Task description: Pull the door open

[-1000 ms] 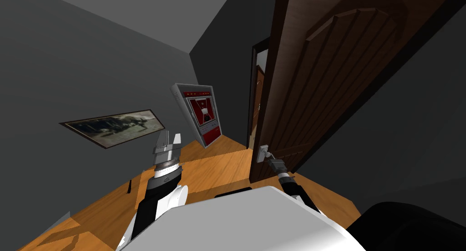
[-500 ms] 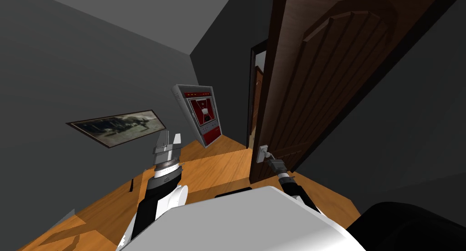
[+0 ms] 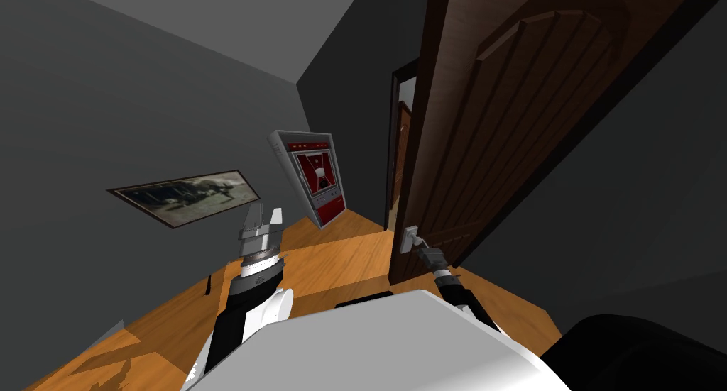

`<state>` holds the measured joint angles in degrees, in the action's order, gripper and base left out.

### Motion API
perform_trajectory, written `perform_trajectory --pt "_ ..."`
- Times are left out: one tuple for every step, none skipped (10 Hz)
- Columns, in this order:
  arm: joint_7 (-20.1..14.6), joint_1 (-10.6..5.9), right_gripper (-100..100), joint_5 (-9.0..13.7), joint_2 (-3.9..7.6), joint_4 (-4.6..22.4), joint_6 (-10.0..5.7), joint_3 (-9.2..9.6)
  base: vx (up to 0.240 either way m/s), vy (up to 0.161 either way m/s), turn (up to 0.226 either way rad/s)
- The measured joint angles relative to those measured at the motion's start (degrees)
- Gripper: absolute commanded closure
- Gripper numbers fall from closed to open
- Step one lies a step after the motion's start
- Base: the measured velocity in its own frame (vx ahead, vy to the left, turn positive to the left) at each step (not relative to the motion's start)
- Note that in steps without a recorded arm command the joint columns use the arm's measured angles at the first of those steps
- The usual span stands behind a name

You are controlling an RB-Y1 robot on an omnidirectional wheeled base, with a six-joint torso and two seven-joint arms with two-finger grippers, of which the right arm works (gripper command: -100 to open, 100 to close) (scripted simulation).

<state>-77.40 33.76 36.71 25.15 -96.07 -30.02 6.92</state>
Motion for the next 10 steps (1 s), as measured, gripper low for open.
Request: perform_trajectory --pt "0.04 -0.25 -100 -0.09 -0.11 0.22 0.00 0.11 -0.004 -0.011 0.021" --pt "-0.12 -0.33 -100 -0.16 0.03 0.58 -0.34 0.27 -0.018 -0.001 0.020" --pt "-0.29 -0.44 -100 -0.06 0.27 0.56 -0.17 0.22 -0.021 0.000 0.013" --pt "-0.36 -0.48 -100 -0.02 0.40 0.48 -0.01 0.15 -0.012 -0.015 -0.015" --pt "-0.01 -0.44 -100 -0.17 -0.11 0.31 -0.02 0.23 -0.001 -0.013 0.000" --pt "-0.04 -0.67 -100 -0.24 -0.03 0.67 -0.25 0.42 0.000 0.000 0.000" --pt "-0.02 -0.34 -100 -0.28 -0.07 0.37 -0.32 0.43 -0.014 -0.002 0.017" --pt "-0.03 -0.41 -100 -0.27 -0.01 0.38 -0.30 0.43 -0.022 -0.005 -0.001" --pt "0.06 -0.26 -100 -0.22 -0.05 0.02 -0.04 0.34 -0.020 0.002 0.005" --pt "-0.09 -0.20 -100 -0.19 0.17 0.02 -0.10 0.33 -0.001 0.001 -0.014"
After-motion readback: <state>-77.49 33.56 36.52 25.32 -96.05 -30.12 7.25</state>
